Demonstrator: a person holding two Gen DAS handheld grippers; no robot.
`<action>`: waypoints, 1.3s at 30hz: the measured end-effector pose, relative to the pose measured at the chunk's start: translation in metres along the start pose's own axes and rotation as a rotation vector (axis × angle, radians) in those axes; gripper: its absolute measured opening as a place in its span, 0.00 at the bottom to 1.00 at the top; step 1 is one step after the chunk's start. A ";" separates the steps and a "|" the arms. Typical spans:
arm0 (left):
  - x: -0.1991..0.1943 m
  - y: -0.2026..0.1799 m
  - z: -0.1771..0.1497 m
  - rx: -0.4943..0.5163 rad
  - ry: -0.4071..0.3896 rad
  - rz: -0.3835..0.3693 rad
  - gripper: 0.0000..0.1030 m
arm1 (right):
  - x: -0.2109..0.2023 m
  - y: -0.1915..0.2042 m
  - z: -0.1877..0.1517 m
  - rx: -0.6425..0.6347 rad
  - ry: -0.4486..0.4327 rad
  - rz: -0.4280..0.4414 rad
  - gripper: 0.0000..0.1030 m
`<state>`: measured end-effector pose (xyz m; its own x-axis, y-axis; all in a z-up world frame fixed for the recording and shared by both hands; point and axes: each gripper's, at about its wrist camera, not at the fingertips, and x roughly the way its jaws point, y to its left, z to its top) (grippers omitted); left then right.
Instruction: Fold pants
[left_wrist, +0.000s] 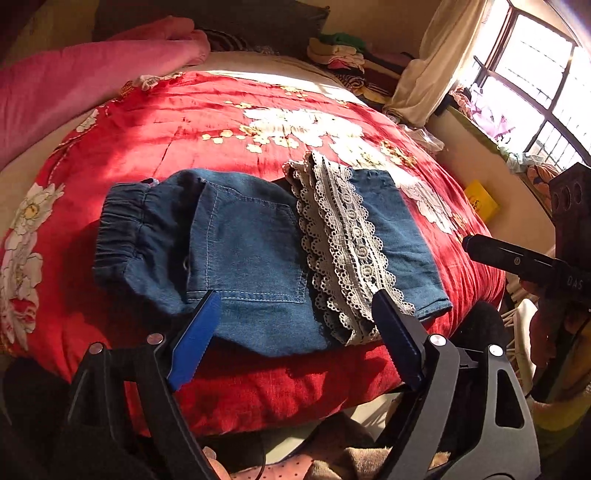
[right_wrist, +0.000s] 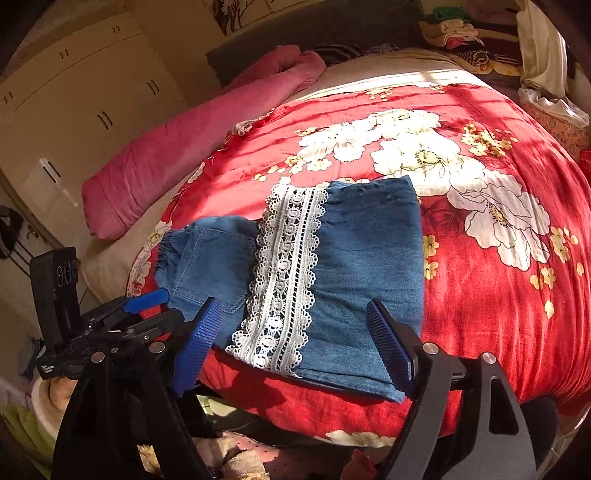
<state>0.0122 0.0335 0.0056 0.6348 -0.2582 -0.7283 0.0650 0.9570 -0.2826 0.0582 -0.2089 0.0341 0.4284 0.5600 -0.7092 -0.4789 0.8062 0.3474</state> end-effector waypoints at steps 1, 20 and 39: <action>-0.003 0.003 0.000 -0.004 -0.005 0.004 0.76 | 0.001 0.004 0.002 -0.008 -0.001 -0.006 0.81; -0.023 0.090 -0.013 -0.183 -0.048 0.076 0.90 | 0.071 0.090 0.048 -0.180 0.084 0.039 0.90; 0.007 0.112 -0.027 -0.266 0.003 -0.042 0.90 | 0.202 0.160 0.095 -0.371 0.342 0.117 0.91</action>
<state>0.0032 0.1350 -0.0477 0.6338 -0.2973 -0.7141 -0.1137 0.8773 -0.4662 0.1409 0.0511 0.0043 0.1101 0.4983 -0.8600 -0.7749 0.5849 0.2397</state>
